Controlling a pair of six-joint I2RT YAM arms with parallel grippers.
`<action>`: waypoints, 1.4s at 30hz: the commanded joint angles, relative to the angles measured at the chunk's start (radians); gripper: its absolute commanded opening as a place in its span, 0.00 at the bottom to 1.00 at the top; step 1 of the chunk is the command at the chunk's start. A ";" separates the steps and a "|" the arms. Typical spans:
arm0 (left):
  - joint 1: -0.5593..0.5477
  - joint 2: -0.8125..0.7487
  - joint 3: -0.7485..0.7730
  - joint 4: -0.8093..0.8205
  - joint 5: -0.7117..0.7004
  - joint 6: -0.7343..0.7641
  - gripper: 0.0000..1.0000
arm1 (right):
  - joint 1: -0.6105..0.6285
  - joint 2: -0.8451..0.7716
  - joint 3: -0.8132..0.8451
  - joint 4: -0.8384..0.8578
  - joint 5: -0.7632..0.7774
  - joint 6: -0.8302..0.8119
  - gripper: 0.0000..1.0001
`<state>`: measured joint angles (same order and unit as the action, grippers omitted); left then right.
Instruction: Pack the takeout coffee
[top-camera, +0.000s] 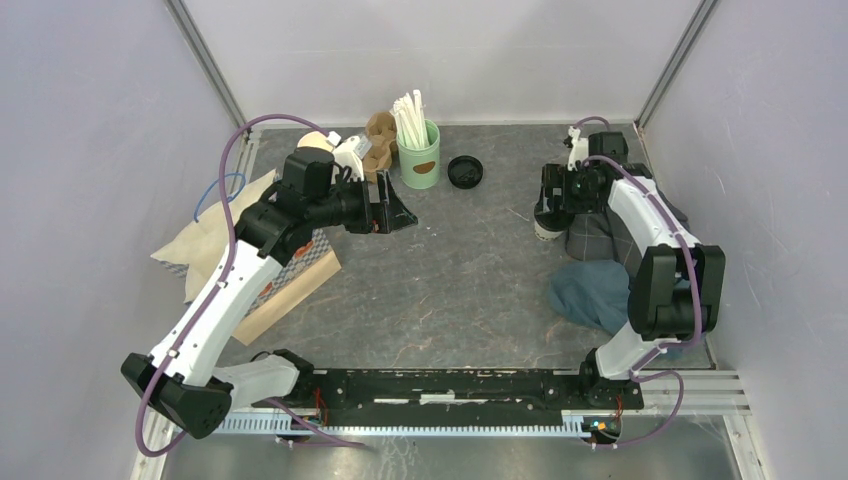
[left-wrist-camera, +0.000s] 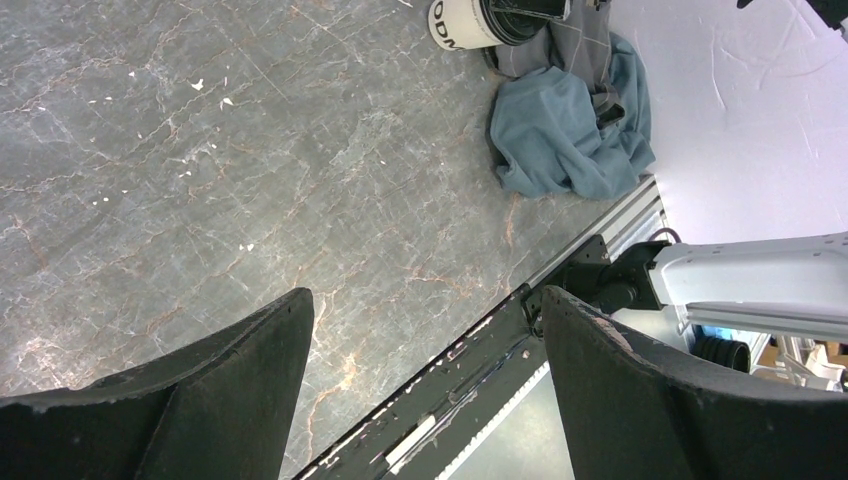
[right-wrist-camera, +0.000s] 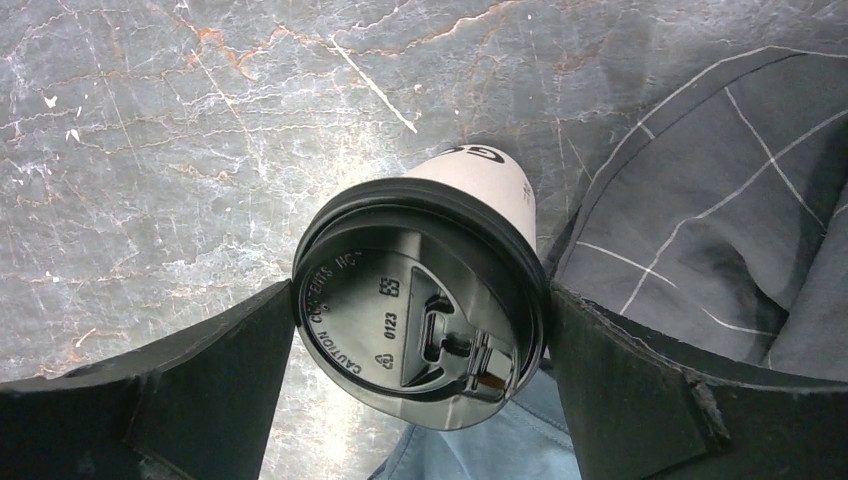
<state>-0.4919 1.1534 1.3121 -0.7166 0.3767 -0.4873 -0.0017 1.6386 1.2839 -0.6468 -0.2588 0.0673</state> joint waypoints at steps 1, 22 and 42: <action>0.002 0.002 0.030 0.013 0.030 -0.015 0.90 | -0.020 0.010 0.020 -0.007 -0.014 0.007 0.98; 0.002 0.012 0.036 0.022 0.045 -0.022 0.90 | -0.032 0.025 0.140 -0.098 0.009 -0.017 0.98; 0.002 0.055 0.060 0.020 0.008 -0.027 0.90 | -0.004 -0.222 0.033 -0.079 0.004 -0.018 0.98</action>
<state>-0.4919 1.1984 1.3354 -0.7158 0.3992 -0.4885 -0.0307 1.5284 1.3777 -0.7837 -0.2108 0.0299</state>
